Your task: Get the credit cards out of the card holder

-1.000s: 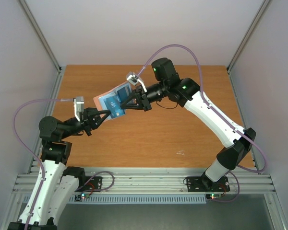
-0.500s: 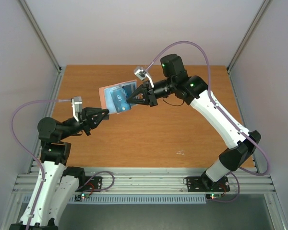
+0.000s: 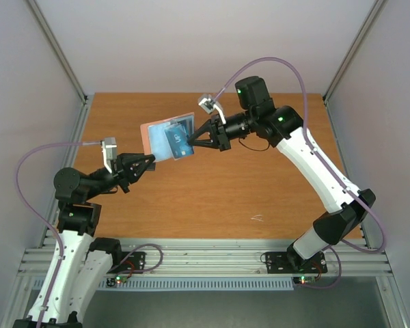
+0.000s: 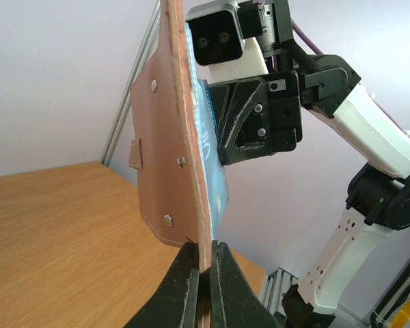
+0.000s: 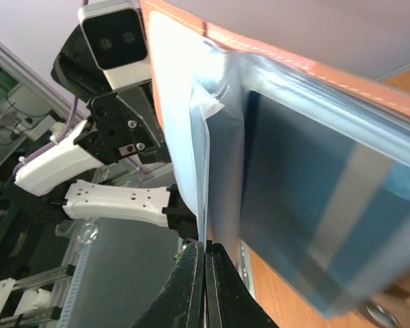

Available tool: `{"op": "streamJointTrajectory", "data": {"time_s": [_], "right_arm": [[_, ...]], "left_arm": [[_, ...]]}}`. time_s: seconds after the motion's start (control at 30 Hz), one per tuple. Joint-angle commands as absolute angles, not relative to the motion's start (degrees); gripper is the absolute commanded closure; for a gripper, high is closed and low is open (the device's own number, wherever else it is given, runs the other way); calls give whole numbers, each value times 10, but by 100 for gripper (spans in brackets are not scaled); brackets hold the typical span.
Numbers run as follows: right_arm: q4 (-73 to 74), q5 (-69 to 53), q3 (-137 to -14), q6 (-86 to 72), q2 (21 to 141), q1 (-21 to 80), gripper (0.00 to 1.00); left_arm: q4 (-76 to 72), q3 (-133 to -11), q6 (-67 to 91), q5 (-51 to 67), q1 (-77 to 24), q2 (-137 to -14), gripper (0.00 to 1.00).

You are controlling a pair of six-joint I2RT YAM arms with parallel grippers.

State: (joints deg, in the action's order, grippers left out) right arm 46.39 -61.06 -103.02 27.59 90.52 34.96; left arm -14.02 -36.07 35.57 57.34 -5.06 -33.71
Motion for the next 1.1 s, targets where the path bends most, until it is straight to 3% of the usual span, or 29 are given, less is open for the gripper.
{"op": "streamJointTrajectory", "data": {"time_s": [0.0, 0.5, 0.77, 1.07], "right_arm": [[491, -599, -1036, 301, 875, 324, 99], [482, -609, -1009, 275, 863, 275, 99], [338, -684, -994, 183, 878, 345, 99], [311, -649, -1002, 170, 901, 383, 99]], "left_arm": [[-165, -355, 350, 564, -48, -330, 100], [-154, -351, 351, 560, -48, -337, 100], [-175, -346, 356, 555, -52, -346, 100], [-206, -347, 369, 578, -63, -349, 99]]}}
